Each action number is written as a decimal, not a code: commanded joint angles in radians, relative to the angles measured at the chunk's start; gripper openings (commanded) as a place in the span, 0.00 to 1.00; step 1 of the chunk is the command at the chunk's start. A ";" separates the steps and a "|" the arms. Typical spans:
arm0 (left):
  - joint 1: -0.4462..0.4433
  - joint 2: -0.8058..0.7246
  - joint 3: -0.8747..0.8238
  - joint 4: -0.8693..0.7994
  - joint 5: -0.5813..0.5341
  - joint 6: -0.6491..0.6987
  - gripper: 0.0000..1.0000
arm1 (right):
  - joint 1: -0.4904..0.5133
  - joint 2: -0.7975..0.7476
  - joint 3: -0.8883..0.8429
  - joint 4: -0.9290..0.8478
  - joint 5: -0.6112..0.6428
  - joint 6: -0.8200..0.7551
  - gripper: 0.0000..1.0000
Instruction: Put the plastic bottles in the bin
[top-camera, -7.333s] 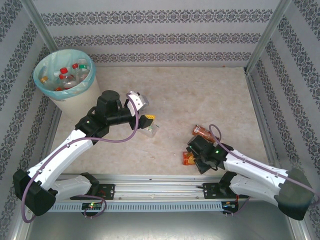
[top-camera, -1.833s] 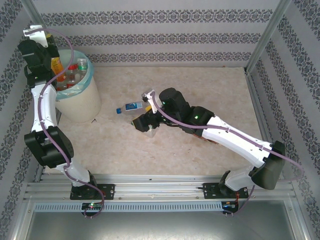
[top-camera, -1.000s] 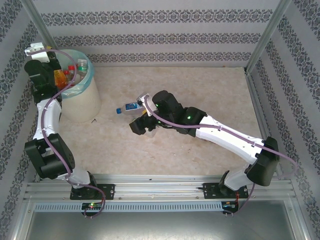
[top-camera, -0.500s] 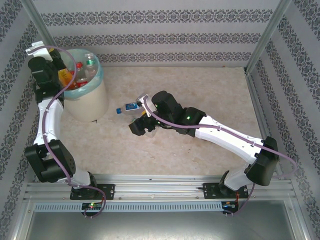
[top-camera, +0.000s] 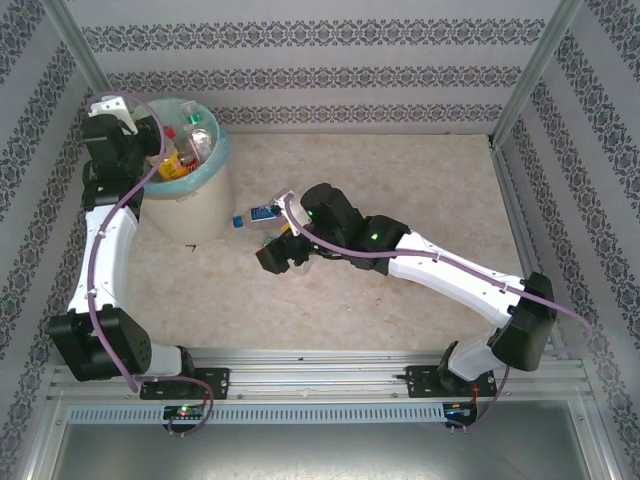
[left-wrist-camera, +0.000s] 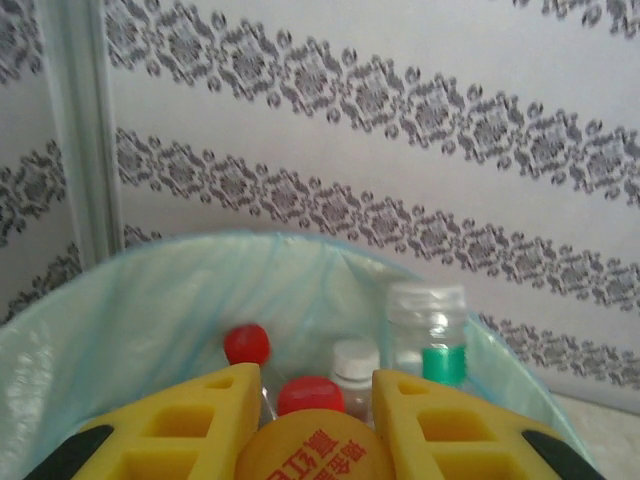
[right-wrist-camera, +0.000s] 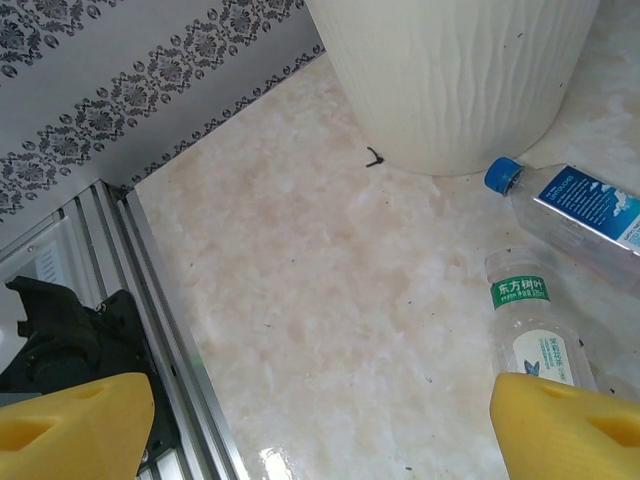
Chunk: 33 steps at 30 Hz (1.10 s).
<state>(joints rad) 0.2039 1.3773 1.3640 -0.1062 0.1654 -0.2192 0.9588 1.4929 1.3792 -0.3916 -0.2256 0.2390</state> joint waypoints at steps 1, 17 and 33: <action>-0.031 -0.028 0.026 -0.171 0.065 -0.020 0.00 | 0.014 0.008 0.029 0.006 -0.008 -0.013 0.88; -0.084 -0.070 -0.331 0.051 0.098 0.094 0.00 | 0.038 0.019 0.023 0.000 0.004 0.003 0.87; -0.182 -0.117 -0.472 0.033 0.057 0.279 0.00 | 0.059 0.045 0.034 -0.001 0.017 0.008 0.87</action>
<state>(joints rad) 0.0376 1.2022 0.9867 0.2092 0.2306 -0.0048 1.0039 1.5284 1.3815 -0.3920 -0.2237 0.2390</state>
